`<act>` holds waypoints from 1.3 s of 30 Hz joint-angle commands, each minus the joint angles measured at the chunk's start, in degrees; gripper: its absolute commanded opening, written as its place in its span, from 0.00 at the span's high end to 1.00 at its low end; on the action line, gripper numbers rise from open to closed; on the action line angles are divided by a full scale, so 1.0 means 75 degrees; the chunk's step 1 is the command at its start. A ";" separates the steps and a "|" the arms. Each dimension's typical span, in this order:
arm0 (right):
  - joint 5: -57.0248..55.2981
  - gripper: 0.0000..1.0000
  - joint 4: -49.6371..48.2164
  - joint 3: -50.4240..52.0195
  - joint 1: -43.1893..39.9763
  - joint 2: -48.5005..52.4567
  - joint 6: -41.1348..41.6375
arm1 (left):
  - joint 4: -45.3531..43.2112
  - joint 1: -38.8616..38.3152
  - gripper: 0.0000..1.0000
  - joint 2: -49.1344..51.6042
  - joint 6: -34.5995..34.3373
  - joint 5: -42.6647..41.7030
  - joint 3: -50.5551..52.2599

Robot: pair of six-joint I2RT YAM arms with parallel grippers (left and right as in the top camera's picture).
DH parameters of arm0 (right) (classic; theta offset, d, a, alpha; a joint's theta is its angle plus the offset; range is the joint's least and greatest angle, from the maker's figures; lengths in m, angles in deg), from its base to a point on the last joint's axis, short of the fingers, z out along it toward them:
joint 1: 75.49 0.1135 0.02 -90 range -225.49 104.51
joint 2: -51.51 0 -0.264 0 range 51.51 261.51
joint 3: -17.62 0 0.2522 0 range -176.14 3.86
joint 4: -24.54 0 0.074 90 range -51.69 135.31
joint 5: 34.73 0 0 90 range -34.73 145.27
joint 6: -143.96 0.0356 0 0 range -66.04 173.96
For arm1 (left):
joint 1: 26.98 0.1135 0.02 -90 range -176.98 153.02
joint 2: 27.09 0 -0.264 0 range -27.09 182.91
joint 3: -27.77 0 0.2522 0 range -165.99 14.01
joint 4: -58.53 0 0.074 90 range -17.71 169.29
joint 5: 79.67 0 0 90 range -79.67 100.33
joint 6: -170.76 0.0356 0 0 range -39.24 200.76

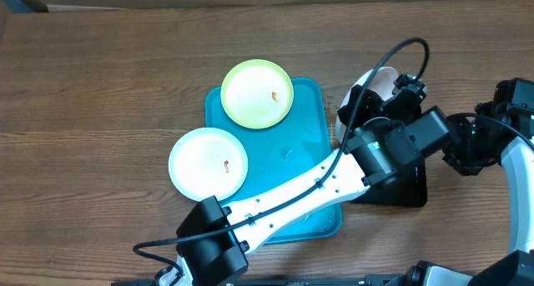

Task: Clean dirty plates on tray and stack at the side
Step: 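Lift the right white plate with the left gripper and carry it left, then lower the white plate onto the pink plate at left, release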

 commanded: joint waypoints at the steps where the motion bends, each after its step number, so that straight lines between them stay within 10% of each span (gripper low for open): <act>1: 0.0055 0.42 0.0000 -0.0117 -0.0015 -0.0070 -0.0023 | 0.0466 0.0102 0.96 0.0035 0.0367 -0.0761 -0.0137; 4: 0.0055 0.42 0.0050 -0.0117 -0.0015 -0.0070 -0.0023 | 0.0574 0.0242 0.96 -0.0003 -0.1151 -0.0044 -0.0140; 6: 0.0055 0.42 0.0026 -0.0117 -0.0015 -0.0070 -0.0023 | 0.0694 0.0318 0.96 -0.0050 -0.0026 -0.1244 -0.0143; 13: 0.0058 0.42 0.0117 -0.0117 -0.0015 -0.0070 -0.0052 | 0.1125 0.0452 0.96 -0.0420 -0.1580 -0.1122 -0.0152; 18: 0.0061 0.42 0.0128 -0.0117 -0.0015 -0.0070 -0.0224 | 0.1772 0.1440 0.96 -0.1749 -0.2760 -0.3663 -0.0152; 22: 0.0061 0.42 0.0117 -0.0117 -0.0015 -0.0070 -0.0224 | 0.3235 0.4028 0.96 -0.2745 -0.3130 -0.5960 -0.0152; 29: 0.0058 0.42 0.0192 -0.0117 -0.0015 -0.0070 -0.0224 | 0.5429 0.7545 0.96 -0.2830 -0.2713 -0.6225 -0.0149; 39: 0.0058 0.42 0.0187 -0.0117 -0.0015 -0.0070 -0.0224 | 0.4753 1.1957 0.96 -0.2833 -0.2282 -0.7053 0.1244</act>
